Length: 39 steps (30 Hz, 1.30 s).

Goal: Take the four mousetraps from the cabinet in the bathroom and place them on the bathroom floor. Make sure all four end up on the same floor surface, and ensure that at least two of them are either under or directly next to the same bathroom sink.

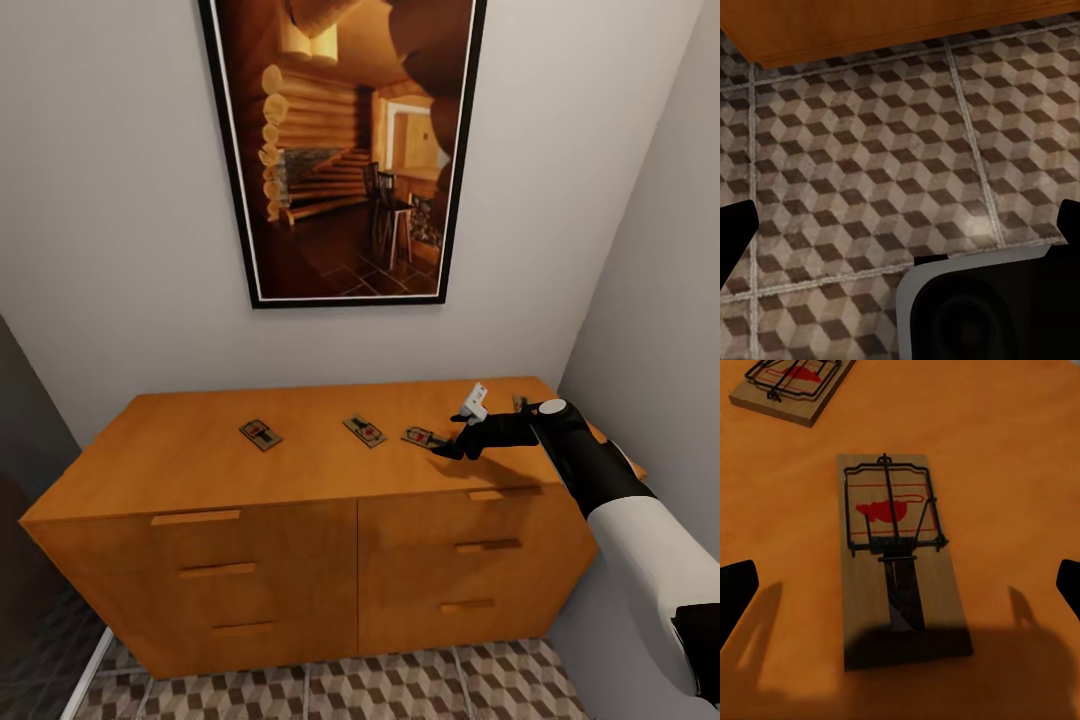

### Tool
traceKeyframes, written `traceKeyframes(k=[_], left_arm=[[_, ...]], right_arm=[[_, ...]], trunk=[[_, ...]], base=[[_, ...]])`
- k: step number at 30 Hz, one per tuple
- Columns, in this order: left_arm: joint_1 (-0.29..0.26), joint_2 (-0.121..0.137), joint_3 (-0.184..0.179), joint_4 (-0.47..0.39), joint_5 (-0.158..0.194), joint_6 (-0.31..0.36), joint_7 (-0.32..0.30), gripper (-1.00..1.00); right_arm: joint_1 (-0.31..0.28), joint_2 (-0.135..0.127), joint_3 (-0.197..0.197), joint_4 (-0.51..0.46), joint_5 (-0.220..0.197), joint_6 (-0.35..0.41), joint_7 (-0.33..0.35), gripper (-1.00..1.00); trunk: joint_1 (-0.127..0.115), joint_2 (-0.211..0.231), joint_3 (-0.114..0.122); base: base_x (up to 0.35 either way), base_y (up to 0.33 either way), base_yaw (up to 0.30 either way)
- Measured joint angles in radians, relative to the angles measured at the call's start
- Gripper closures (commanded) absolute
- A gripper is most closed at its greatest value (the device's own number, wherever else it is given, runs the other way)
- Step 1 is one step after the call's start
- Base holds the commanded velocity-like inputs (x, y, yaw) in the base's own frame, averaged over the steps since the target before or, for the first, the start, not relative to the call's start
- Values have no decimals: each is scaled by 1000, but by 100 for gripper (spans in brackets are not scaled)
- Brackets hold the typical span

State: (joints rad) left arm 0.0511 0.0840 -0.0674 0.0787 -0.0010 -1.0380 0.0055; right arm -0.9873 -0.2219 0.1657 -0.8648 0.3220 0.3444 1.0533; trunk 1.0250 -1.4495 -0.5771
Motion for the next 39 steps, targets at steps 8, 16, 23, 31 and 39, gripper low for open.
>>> traceKeyframes(k=[8, 16, 23, 31, 39], left_arm=[[0, 0, 0, 0, 0, 0, 0, -100], [0, 0, 0, 0, 0, 0, 0, -100], [0, 0, 0, 0, 0, 0, 0, -100], [0, 0, 0, 0, 0, 0, 0, -100], [0, 0, 0, 0, 0, 0, 0, -100]], right_arm=[[0, 0, 0, 1, 0, 0, 1, -100], [0, 0, 0, 0, 0, 0, 1, -100], [0, -1, -1, 0, 0, -1, 1, -100], [0, -2, -1, 0, -1, -2, 4, -100], [0, -3, -2, 1, -2, -2, 6, -100]], trunk=[[0, 0, -12], [0, 0, -24], [0, 0, -32], [0, 0, -35], [0, 0, -36]], base=[[0, 0, 0], [0, 0, 0], [0, 0, 0], [0, 0, 0], [0, 0, 0]])
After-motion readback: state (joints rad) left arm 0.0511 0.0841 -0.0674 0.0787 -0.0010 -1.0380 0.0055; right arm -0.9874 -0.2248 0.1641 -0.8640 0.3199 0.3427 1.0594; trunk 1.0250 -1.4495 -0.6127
